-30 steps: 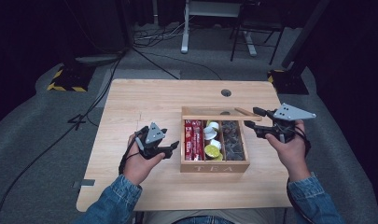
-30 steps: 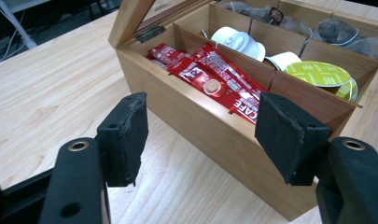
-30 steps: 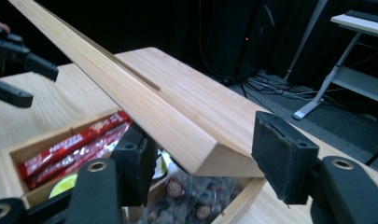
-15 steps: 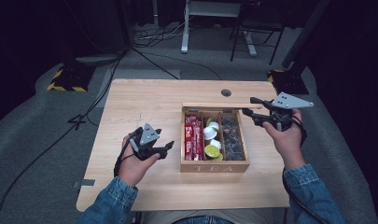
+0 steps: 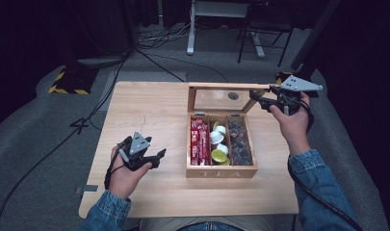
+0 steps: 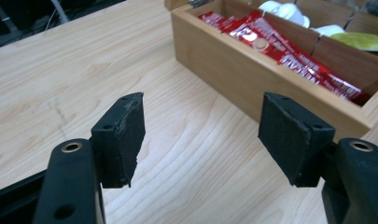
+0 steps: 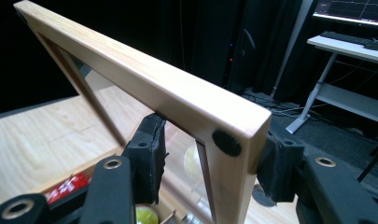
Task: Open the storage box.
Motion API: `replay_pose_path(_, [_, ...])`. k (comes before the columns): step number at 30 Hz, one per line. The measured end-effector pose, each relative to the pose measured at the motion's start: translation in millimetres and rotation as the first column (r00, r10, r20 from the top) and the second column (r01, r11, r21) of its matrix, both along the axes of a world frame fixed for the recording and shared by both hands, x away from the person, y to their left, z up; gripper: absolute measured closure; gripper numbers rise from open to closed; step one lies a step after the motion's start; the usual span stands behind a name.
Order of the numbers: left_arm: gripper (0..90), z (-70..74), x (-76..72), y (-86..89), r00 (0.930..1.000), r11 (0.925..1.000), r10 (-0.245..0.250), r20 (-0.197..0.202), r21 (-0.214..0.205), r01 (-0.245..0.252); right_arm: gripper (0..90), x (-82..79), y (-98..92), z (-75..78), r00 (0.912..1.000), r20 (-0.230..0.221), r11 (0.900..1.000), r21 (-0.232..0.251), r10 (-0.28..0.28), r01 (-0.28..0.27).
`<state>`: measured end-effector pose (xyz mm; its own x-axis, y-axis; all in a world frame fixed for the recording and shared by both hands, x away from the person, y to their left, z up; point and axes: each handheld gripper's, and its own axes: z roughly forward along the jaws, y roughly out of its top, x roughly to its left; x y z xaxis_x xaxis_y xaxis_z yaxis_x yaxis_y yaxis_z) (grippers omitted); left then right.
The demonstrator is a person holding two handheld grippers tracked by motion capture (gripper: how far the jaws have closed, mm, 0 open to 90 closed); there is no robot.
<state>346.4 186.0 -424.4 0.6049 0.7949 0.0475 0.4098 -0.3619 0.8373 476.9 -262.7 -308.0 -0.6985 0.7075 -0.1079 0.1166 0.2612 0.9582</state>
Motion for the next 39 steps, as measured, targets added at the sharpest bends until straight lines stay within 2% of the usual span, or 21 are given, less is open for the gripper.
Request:
replay_pose_path(10, [31.8,-4.6,-8.6,18.0,0.9985,0.9987,0.051,-0.018,0.003,-0.051,47.4,35.6,3.2,2.6,0.9987,-0.035,0.9958,0.082,-0.038,0.041])
replay_pose_path(11, [31.8,-5.1,-8.9,18.5,0.9984,0.9986,0.052,-0.02,0.004,-0.052,46.9,35.6,3.2,2.6,0.9987,-0.035,0.9958,0.082,-0.038,0.041])
replay_pose_path(15, [31.8,-6.6,-8.6,19.0,0.9984,0.9987,0.051,-0.025,0.007,-0.051,44.4,45.5,8.2,-2.5,0.9971,-0.048,0.9972,0.043,-0.059,0.061])
replay_pose_path(20, [31.8,-7.6,-7.3,17.7,0.9985,0.9988,0.048,-0.027,0.004,-0.048,41.1,55.9,13.0,-9.2,0.9945,-0.068,0.9961,0.033,-0.08,0.082])
replay_pose_path(26, [31.9,-9.0,-4.9,15.6,0.9988,0.9992,0.037,-0.031,0.013,-0.037,34.8,65.1,20.3,-20.5,0.9919,-0.087,0.9957,-0.002,-0.092,0.093])
replay_pose_path(31, [31.8,-10.2,-2.7,13.6,0.9989,0.9994,0.032,-0.033,0.015,-0.031,33.2,71.3,21.7,-31.7,0.9872,-0.127,0.995,-0.034,-0.097,0.094])
replay_pose_path(39, [31.8,-11.5,0.0,12.4,0.9988,0.9995,0.027,-0.041,0.014,-0.027,30.0,76.3,24.0,-46.7,0.9839,-0.139,0.9936,-0.03,-0.112,0.109])
